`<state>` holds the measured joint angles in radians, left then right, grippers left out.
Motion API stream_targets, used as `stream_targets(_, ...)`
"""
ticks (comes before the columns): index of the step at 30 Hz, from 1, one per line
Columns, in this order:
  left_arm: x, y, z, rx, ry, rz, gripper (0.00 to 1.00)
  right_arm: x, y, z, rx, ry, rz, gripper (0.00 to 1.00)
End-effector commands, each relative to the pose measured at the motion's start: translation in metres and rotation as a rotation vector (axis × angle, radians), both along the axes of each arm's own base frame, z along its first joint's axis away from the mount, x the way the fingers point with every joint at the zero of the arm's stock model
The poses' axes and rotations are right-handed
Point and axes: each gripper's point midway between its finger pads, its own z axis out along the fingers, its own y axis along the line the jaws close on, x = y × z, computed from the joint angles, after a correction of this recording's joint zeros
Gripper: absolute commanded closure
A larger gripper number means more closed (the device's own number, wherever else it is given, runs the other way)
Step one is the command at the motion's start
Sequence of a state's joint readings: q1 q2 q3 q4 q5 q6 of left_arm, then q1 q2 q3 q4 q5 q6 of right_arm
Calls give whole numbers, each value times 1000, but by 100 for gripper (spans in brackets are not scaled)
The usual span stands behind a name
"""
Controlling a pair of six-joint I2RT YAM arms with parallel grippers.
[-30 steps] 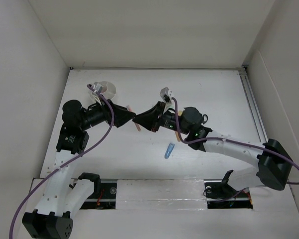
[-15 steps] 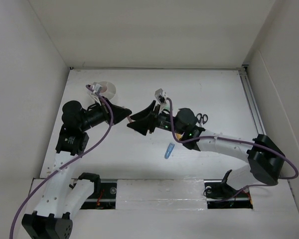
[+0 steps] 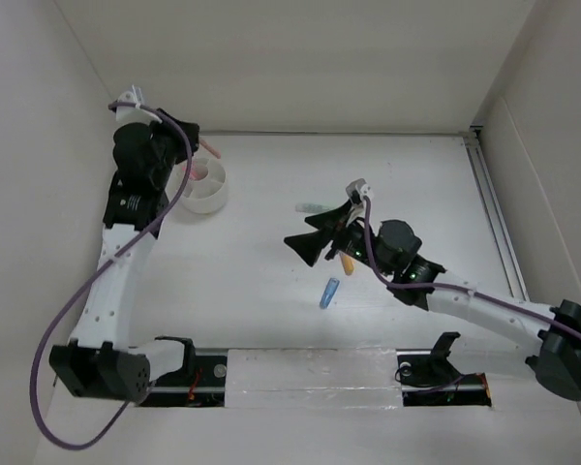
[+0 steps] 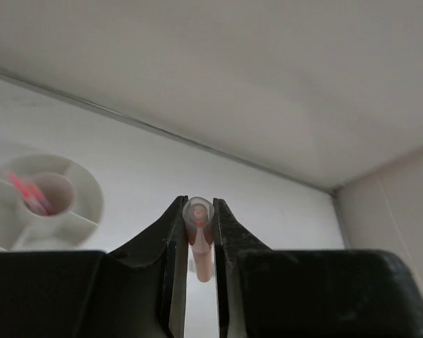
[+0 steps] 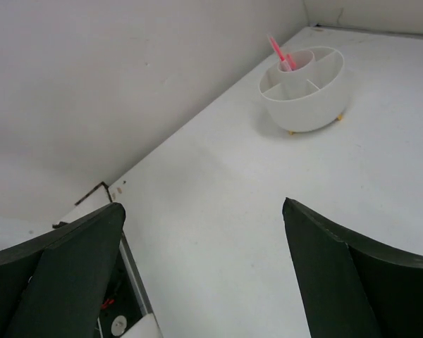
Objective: Sort the stationery into containers
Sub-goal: Place the pen in the storage box.
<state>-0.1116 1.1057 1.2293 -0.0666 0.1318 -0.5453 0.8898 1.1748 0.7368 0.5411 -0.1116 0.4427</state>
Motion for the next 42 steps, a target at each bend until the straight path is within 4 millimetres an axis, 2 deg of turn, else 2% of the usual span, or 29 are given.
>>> stream_targets(1, 46, 55, 13, 96, -2, 316, 100, -5, -23, 6, -34, -32, -55, 0)
stream_targets(2, 54, 67, 36, 125, -42, 376, 100, -7, -28, 4, -37, -28, -66, 0)
stream_targets(4, 78, 77, 33, 232, -23, 424, 100, -18, -42, -2, -44, -37, -67, 0)
stream_targets(5, 85, 81, 32, 259, -23, 444, 100, -19, -47, 7, -22, -51, -78, 0)
stream_targets(6, 90, 87, 23, 286, 0, 473, 100, -22, -51, -1, -33, -43, -78, 0)
stream_targets(7, 93, 91, 19, 290, 8, 496, 100, -25, -54, 0, -27, -48, -78, 0)
stream_targets(8, 96, 92, 30, 311, -41, 501, 100, -29, -58, 3, -19, -54, -78, 0)
stream_targets(9, 97, 99, 13, 330, -15, 536, 100, -31, -61, 1, -28, -47, -78, 0)
stream_targets(12, 111, 105, -11, 339, 12, 528, 100, -37, -70, 0, -31, -56, -79, 0)
stream_targets(13, 115, 105, -20, 344, 25, 525, 100, -39, -72, -10, -48, -43, -78, 0)
stream_targets(14, 118, 104, -25, 347, 35, 523, 100, -41, -75, -3, -30, -57, -79, 0)
stream_targets(20, 139, 97, -91, 391, 118, 465, 100, -51, -81, -19, -54, -41, -60, 0)
stream_targets(24, 145, 95, -120, 402, 153, 449, 100, -54, -85, -29, -55, -29, -59, 0)
stream_targets(25, 147, 94, -128, 407, 169, 446, 100, -55, -86, -25, -46, -35, -59, 0)
stream_targets(26, 147, 94, -128, 407, 169, 446, 100, -55, -86, -30, -53, -30, -59, 0)
stream_targets(32, 154, 94, -169, 438, 238, 430, 100, -57, -88, -31, -52, -31, -59, 0)
stream_targets(34, 160, 91, -169, 435, 239, 411, 100, -57, -89, -33, -60, -25, -58, 0)
stream_targets(35, 161, 91, -176, 439, 250, 409, 100, -58, -90, -30, -51, -32, -59, 0)
stream_targets(36, 162, 90, -171, 438, 247, 409, 100, -58, -90, -33, -58, -26, -58, 0)
stream_targets(42, 160, 91, -178, 441, 257, 407, 100, -54, -93, -33, -63, -33, -78, 0)
